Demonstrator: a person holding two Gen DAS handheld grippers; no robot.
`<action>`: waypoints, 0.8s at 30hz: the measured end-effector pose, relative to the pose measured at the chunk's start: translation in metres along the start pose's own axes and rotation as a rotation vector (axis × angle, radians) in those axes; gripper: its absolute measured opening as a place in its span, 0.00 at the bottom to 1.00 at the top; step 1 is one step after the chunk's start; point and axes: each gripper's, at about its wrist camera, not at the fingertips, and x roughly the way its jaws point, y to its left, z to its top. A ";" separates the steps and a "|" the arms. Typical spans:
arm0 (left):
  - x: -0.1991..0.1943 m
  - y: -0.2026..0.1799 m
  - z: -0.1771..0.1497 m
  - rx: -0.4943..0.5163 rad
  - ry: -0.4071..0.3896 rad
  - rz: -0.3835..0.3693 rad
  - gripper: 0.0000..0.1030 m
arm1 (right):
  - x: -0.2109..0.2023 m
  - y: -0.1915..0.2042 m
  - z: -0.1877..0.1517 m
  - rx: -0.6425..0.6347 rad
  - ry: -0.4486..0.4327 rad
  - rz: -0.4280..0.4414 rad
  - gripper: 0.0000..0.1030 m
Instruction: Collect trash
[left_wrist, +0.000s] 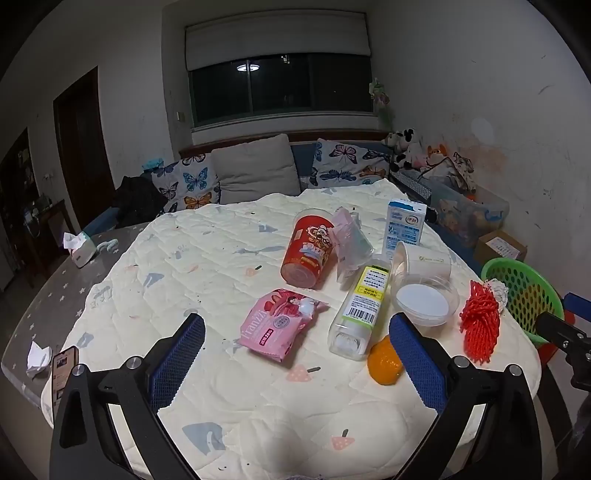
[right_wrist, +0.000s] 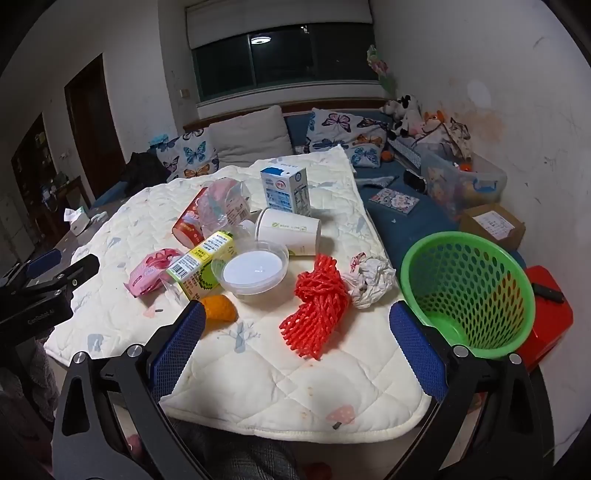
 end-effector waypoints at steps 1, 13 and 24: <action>0.000 0.000 0.000 0.000 0.000 0.001 0.94 | 0.000 0.000 0.000 0.001 0.001 -0.001 0.96; -0.001 0.003 0.002 -0.003 0.008 -0.003 0.94 | 0.001 0.000 -0.001 0.006 0.011 -0.001 0.96; 0.002 0.001 -0.001 -0.006 0.016 -0.002 0.94 | 0.004 0.000 0.000 0.007 0.020 0.002 0.96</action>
